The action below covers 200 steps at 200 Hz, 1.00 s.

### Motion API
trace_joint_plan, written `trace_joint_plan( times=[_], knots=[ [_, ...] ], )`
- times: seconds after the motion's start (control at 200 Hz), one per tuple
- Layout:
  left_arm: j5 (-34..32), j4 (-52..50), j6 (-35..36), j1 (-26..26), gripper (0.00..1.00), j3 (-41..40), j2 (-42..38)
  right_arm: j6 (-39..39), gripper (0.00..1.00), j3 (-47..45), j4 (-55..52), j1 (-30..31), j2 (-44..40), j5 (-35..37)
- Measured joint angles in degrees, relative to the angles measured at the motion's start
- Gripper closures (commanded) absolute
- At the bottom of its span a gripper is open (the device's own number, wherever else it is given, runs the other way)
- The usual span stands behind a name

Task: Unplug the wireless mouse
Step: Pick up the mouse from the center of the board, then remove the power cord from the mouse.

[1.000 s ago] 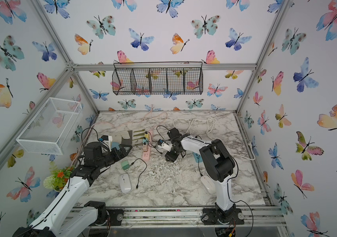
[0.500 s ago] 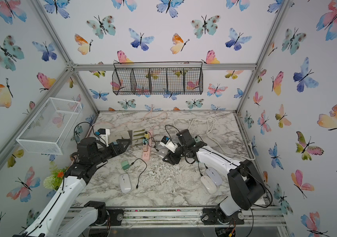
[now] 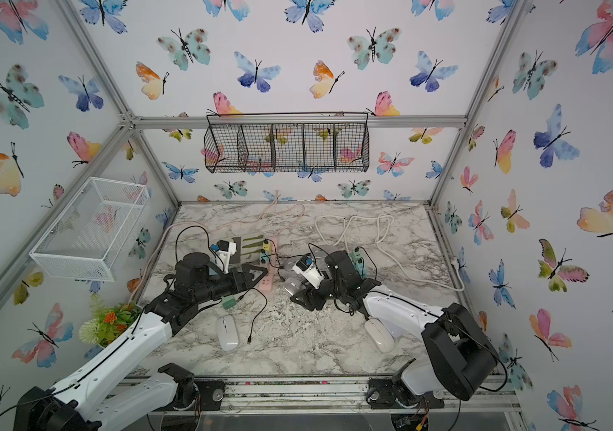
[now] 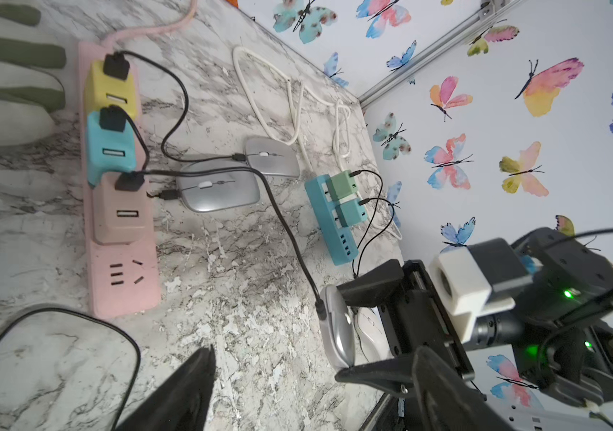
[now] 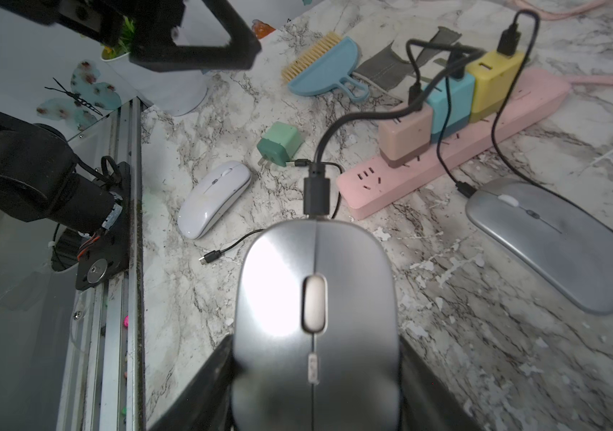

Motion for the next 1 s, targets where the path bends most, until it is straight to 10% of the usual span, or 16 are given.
trace_joint_plan(
  times=[1.001],
  knots=[
    [-2.54, 6.78, -3.87, -4.15, 0.88, 3.41, 12.48, 0.00, 0.99, -1.81, 6.60, 6.19, -0.85, 10.64]
  ],
)
